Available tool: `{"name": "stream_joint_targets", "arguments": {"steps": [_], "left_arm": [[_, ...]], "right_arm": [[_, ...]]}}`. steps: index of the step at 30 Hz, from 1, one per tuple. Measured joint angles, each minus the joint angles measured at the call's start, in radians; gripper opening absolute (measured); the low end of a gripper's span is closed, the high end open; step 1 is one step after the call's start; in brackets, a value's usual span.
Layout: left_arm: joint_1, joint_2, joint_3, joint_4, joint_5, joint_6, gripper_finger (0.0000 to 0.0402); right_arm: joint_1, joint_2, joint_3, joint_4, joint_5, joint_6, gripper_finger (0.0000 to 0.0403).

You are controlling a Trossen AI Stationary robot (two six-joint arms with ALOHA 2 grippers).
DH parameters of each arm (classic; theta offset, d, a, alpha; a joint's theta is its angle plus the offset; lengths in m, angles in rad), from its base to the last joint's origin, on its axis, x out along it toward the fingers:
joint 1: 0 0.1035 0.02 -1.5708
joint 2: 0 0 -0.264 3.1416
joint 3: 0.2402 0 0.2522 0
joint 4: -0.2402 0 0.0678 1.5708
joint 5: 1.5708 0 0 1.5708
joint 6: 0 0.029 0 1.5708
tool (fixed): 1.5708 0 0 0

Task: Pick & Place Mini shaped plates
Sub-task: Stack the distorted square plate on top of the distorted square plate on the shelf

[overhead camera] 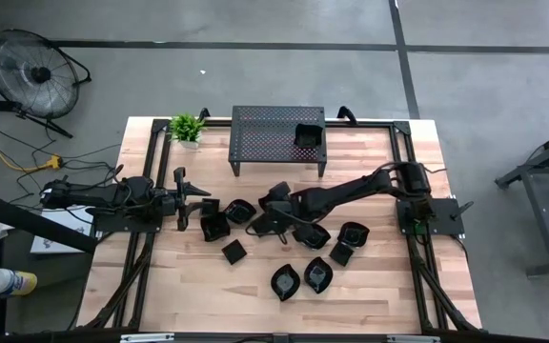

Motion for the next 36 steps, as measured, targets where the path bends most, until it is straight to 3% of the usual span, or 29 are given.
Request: {"name": "stream_joint_targets", "arguments": {"steps": [19, 36], "left_arm": [[0.0, 0.0, 0.0, 0.0, 0.0, 0.0, 0.012], [0.0, 0.0, 0.0, 0.0, 0.0, 0.0, 0.012]], "right_arm": [[0.014, -0.29, 0.0, 0.004, 0.037, 0.048, 0.0004], [-0.128, -0.517, 0.0, -0.001, 0.037, 0.014, 0.0004]]}}
